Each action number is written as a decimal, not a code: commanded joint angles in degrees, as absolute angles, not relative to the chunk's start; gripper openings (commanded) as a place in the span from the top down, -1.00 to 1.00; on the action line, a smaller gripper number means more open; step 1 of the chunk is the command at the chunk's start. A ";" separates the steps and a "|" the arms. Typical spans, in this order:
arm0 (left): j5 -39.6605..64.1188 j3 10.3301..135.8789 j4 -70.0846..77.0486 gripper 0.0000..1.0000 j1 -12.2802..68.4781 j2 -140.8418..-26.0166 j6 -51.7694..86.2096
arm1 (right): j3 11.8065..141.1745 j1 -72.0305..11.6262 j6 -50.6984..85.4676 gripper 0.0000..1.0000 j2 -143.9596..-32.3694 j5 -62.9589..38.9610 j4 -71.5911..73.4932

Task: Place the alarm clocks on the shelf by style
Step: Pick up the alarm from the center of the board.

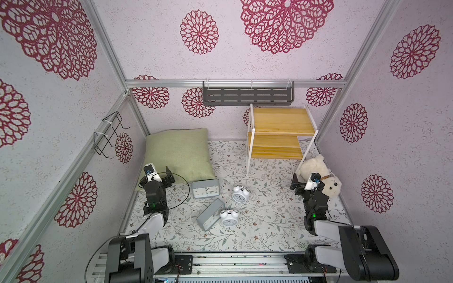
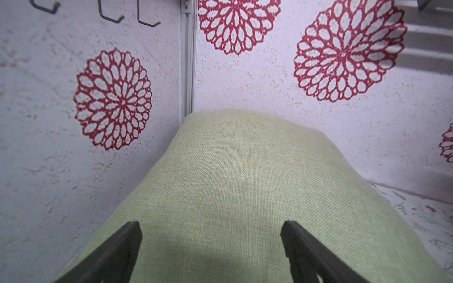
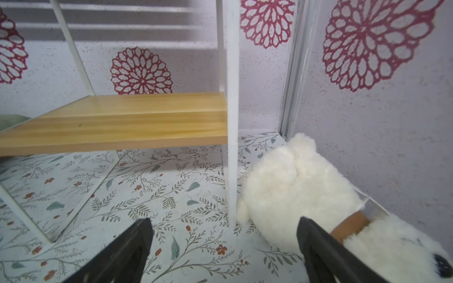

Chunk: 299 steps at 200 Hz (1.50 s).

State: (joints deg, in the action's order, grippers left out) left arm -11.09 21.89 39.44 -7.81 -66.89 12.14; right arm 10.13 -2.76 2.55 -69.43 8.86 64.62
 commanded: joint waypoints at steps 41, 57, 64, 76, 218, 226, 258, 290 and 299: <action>-1.72 44.03 13.50 -0.94 5.49 -68.21 17.72 | 25.33 4.58 9.48 -0.99 -59.86 -3.42 39.04; 1.13 52.03 8.19 -0.95 11.39 -72.83 15.58 | 29.43 7.89 10.70 -0.98 -61.09 -9.07 36.68; 2.41 55.17 6.80 -0.95 13.78 -75.17 14.33 | 31.15 8.91 11.06 -0.98 -61.99 -10.98 35.69; 3.78 60.06 5.44 -0.95 17.60 -79.17 12.14 | 34.35 10.53 11.07 -0.98 -63.96 -14.20 33.68; 25.66 88.86 1.38 -0.62 28.24 -106.37 7.13 | 50.71 12.48 1.90 -0.88 -77.17 -13.51 29.09; 26.26 89.56 1.49 -0.62 28.60 -107.23 6.91 | 51.54 12.48 1.57 -0.86 -78.02 -14.00 29.05; 25.60 92.55 2.77 -0.60 29.70 -110.47 7.25 | 54.42 12.48 0.21 -0.81 -81.14 -14.85 29.03; 25.11 96.04 4.12 -0.38 30.19 -115.04 8.25 | 55.72 12.48 -0.40 -0.74 -83.57 -16.16 30.70; 25.53 97.11 4.19 -0.33 30.23 -115.88 8.55 | 55.89 12.48 -0.60 -0.70 -84.16 -16.48 31.30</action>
State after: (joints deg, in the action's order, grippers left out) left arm 24.86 94.32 1.98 29.78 -112.79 7.81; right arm 53.84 12.23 1.02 -83.31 -14.87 28.45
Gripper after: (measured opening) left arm 0.695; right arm 0.867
